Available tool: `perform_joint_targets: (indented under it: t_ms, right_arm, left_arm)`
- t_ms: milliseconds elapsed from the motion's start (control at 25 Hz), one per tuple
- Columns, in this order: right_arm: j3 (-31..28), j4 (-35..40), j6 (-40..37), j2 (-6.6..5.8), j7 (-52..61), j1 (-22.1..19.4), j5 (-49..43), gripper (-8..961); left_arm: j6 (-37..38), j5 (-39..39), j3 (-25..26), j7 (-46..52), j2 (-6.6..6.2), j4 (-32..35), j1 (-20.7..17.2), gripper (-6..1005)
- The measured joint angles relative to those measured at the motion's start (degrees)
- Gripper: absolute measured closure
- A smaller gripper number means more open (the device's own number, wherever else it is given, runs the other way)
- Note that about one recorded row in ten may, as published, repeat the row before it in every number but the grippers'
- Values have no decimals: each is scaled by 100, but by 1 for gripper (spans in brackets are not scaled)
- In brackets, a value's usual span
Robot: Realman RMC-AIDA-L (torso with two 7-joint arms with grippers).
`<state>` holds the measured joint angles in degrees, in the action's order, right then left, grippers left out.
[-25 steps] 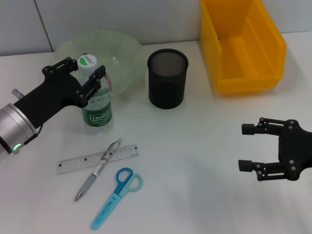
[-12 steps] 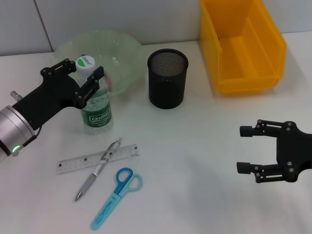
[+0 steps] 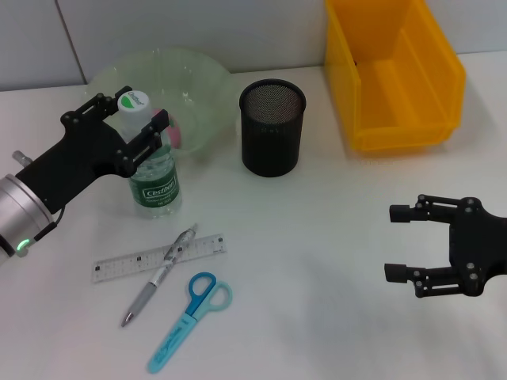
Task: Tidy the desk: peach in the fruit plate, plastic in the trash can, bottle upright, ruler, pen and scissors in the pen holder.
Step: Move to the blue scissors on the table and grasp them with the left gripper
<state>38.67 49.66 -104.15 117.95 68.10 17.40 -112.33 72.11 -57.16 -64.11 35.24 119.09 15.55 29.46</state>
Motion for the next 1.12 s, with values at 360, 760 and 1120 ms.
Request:
perform_joint_targets:
  t_ms: [360,760,1120]
  right_arm:
    - [-2,23,-25,0,1,0,0,125]
    - [-97,394,-26,2,368,-17,1,125]
    - [-459,465,3,-83,511,69,-31,126]
  left_arm:
    - [437,312,2,112,-45,88,-330,319]
    - [1197,253,-808,751,-91,1190,-1544,182]
    - [657,72,-1717,1561,-82,2466,-2363,172]
